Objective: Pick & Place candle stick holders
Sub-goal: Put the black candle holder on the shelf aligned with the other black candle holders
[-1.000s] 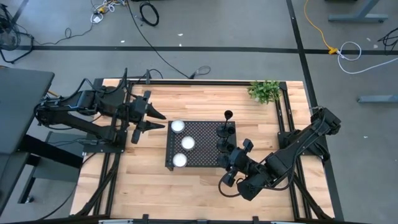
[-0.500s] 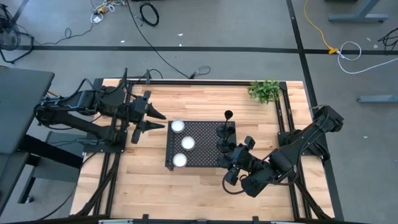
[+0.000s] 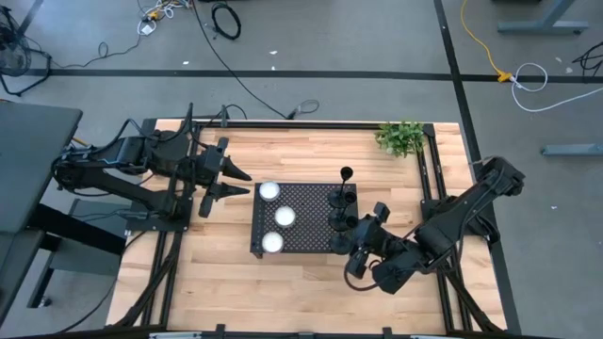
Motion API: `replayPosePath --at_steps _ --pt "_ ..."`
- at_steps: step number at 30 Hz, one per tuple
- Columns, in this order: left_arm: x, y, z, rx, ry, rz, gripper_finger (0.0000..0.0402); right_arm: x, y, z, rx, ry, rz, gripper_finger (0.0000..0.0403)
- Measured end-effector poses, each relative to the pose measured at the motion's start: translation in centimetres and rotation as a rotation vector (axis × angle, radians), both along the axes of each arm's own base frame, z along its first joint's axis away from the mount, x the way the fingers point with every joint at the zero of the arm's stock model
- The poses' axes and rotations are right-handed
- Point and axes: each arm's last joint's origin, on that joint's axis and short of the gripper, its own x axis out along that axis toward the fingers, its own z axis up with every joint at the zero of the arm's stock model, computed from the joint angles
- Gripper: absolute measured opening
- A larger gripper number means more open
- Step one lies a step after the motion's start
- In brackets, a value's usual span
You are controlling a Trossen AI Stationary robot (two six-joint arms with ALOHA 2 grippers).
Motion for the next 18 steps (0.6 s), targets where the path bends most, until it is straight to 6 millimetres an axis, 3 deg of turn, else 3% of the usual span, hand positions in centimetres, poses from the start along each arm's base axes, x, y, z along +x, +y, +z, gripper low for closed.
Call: replayPosePath --at_steps 18 --pt "0.0 0.0 0.0 0.001 0.000 0.000 0.0140 -2.3 -1.8 2.8 0.003 -0.034 0.033 0.0196"
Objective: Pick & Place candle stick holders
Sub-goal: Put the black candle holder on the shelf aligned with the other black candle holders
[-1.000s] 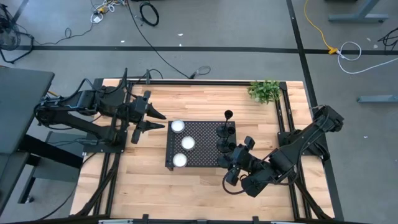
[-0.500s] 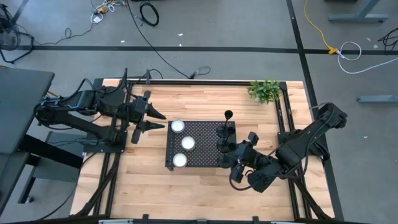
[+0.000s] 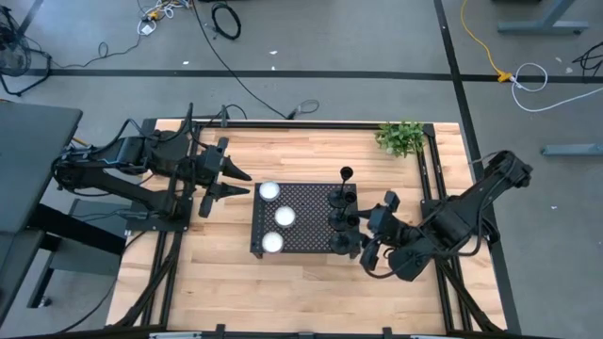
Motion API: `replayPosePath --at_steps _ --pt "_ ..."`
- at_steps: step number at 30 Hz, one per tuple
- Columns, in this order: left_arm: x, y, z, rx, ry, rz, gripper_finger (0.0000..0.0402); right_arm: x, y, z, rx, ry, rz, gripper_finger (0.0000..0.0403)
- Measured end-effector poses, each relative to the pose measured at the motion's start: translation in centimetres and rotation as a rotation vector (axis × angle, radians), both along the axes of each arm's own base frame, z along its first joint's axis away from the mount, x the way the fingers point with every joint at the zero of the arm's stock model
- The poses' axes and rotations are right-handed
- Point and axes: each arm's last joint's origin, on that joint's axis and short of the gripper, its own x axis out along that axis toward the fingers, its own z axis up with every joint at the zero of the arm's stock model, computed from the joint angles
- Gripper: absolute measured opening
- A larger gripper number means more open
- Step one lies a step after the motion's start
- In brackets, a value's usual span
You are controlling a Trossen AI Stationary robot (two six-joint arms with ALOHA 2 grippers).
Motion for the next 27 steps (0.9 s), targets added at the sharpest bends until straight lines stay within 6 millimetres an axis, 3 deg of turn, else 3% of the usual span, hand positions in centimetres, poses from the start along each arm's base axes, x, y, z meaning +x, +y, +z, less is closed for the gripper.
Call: replayPosePath --at_steps 27 --pt "0.0 0.0 0.0 0.001 0.000 -0.001 0.0140 0.1 0.2 1.6 0.004 -0.067 0.112 0.0196"
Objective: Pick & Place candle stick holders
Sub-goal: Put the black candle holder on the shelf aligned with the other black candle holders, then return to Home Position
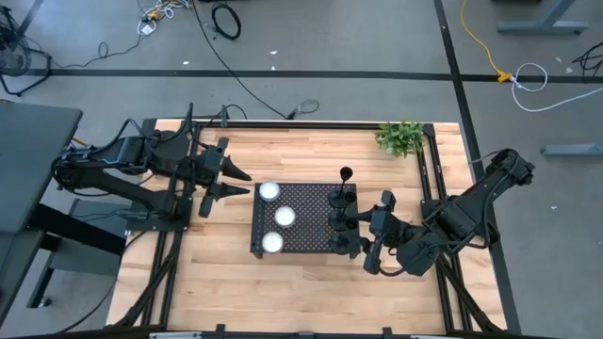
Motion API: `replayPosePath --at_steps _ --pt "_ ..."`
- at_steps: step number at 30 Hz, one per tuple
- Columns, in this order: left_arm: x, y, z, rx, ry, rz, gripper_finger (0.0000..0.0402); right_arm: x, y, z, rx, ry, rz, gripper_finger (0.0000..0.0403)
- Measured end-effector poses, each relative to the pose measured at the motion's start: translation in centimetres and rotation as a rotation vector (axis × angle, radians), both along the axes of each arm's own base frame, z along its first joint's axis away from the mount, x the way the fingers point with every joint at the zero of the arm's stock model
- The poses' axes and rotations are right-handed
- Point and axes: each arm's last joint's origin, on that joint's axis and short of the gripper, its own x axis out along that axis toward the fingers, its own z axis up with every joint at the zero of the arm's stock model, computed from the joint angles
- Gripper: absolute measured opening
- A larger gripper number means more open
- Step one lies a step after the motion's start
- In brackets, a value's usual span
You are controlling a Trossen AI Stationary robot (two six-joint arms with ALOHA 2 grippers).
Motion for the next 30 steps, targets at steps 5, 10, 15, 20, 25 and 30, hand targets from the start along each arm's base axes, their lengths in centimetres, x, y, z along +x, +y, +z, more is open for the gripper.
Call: replayPosePath --at_steps 5,10,15,20,25,30 --pt "0.0 0.0 0.0 -0.001 0.000 0.000 0.0140 -0.5 -0.4 0.6 0.008 -0.017 0.001 0.0196" --pt "0.0 0.0 0.0 -0.001 0.000 0.001 0.0140 -1.0 -0.8 1.2 0.008 -0.034 0.009 0.0196" --pt "0.0 0.0 0.0 -0.001 0.000 0.000 0.0140 -1.6 -1.3 1.9 0.014 -0.052 0.013 0.0196" --pt "0.0 0.0 0.0 -0.001 0.000 0.001 0.0140 -2.4 -1.9 2.6 0.024 -0.075 0.017 0.0196" --pt "0.0 0.0 0.0 -0.001 0.000 0.001 0.0140 -3.2 -2.5 3.4 0.027 -0.095 0.026 0.0196" --pt "0.0 0.0 0.0 0.024 -0.002 0.008 0.0140 -4.8 -3.3 4.6 -0.015 -0.118 0.072 0.0196"
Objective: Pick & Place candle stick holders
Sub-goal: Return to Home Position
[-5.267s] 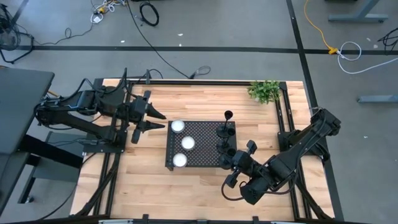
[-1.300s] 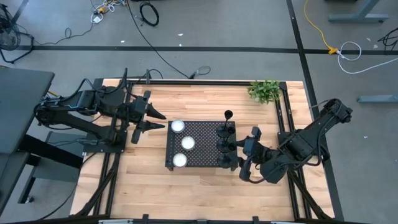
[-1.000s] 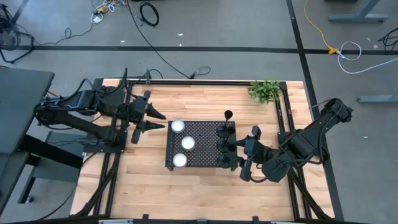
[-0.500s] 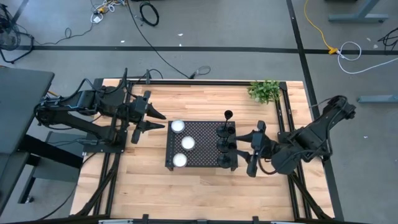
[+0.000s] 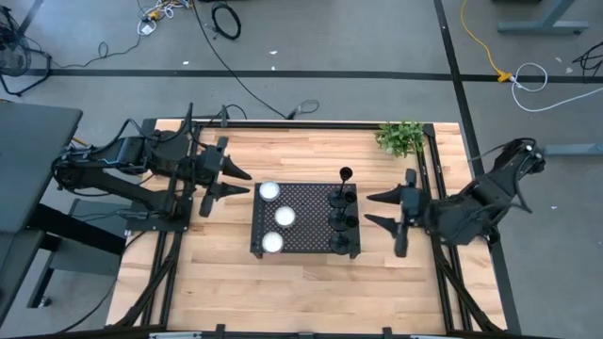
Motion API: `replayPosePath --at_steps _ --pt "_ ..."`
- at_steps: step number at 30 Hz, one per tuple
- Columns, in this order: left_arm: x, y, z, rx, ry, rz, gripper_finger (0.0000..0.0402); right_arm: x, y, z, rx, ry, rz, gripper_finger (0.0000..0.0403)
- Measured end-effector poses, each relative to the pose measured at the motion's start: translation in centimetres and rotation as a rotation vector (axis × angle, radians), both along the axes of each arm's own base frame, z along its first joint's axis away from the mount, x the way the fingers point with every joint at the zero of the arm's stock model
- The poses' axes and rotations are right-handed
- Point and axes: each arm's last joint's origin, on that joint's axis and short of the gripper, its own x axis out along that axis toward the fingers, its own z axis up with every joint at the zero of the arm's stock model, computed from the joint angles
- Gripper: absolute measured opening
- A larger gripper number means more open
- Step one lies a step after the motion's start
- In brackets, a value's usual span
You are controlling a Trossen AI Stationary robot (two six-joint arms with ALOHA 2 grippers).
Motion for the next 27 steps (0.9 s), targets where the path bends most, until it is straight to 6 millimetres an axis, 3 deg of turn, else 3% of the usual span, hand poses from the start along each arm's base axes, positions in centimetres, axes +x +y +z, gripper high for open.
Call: replayPosePath --at_steps 7,9,12,15,19,23,27 --pt "-0.5 0.1 -1.1 0.053 0.124 0.008 0.0140 -3.5 -1.5 0.4 0.042 0.071 0.090 0.0196" --pt "-1.2 0.3 -1.7 0.073 0.194 0.012 0.0140 -4.8 -2.4 0.0 0.101 0.102 0.007 0.0196" --pt "-1.9 0.5 -1.5 0.055 0.187 0.037 0.0140 -6.3 -3.5 -1.3 0.035 0.125 -0.141 0.0196" --pt "-3.1 0.8 -0.5 0.079 0.103 0.097 0.0140 -7.3 -4.2 -3.2 -0.022 0.058 -0.262 0.0196" --pt "-5.4 1.2 0.1 0.119 -0.051 0.176 0.0140 -8.6 -4.6 -5.6 -0.003 -0.005 -0.228 0.0196" --pt "-8.3 1.6 -1.6 0.112 -0.191 0.239 0.0140 -10.2 -5.4 -7.5 0.001 -0.108 -0.171 0.0196" --pt "-10.5 1.9 -4.9 0.080 -0.303 0.306 0.0140 -11.4 -6.1 -8.2 0.019 -0.203 -0.044 0.0196"
